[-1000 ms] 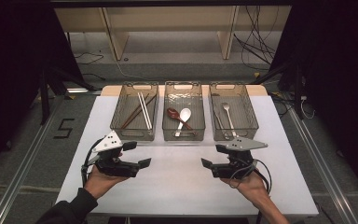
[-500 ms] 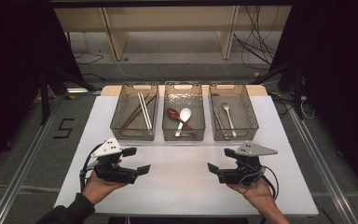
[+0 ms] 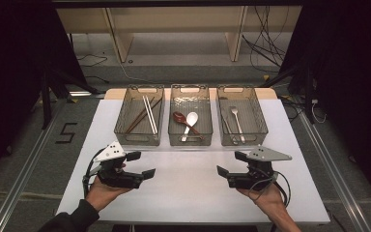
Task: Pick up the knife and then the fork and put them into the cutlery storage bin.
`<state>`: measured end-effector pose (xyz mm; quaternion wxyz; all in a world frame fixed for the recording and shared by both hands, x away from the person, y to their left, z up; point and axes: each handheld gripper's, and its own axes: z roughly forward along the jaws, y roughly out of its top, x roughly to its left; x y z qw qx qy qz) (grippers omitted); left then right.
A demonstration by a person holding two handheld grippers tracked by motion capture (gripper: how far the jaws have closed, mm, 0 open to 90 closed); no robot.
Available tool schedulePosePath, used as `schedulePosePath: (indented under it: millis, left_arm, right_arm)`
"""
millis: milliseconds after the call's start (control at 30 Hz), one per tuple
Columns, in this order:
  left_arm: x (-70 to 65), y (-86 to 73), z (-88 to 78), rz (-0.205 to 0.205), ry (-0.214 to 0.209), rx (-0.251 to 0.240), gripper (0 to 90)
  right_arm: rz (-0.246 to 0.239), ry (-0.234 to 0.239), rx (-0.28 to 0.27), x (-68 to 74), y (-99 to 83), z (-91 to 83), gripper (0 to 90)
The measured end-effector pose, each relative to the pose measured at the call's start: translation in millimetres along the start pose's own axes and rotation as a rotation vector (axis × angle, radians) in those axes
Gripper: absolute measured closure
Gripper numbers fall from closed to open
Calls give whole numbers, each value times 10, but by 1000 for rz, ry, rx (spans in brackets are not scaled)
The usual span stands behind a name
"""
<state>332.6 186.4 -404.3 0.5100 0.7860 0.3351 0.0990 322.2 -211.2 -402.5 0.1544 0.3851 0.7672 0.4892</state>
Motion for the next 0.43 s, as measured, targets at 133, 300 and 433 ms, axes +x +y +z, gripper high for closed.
schedulePosePath:
  millis: [133, 300, 433]
  left_arm:
    - [8, -3, 7, 1, 3, 6, 152]
    - [12, -6, 14, 1, 6, 7, 152]
    - [14, -9, 19, -2, 7, 9, 152]
  right_arm:
    - [-7, 2, 2, 1, 1, 4, 182]
    - [-7, -1, 3, -1, -1, 9, 182]
    - [-6, 1, 4, 0, -2, 16, 183]
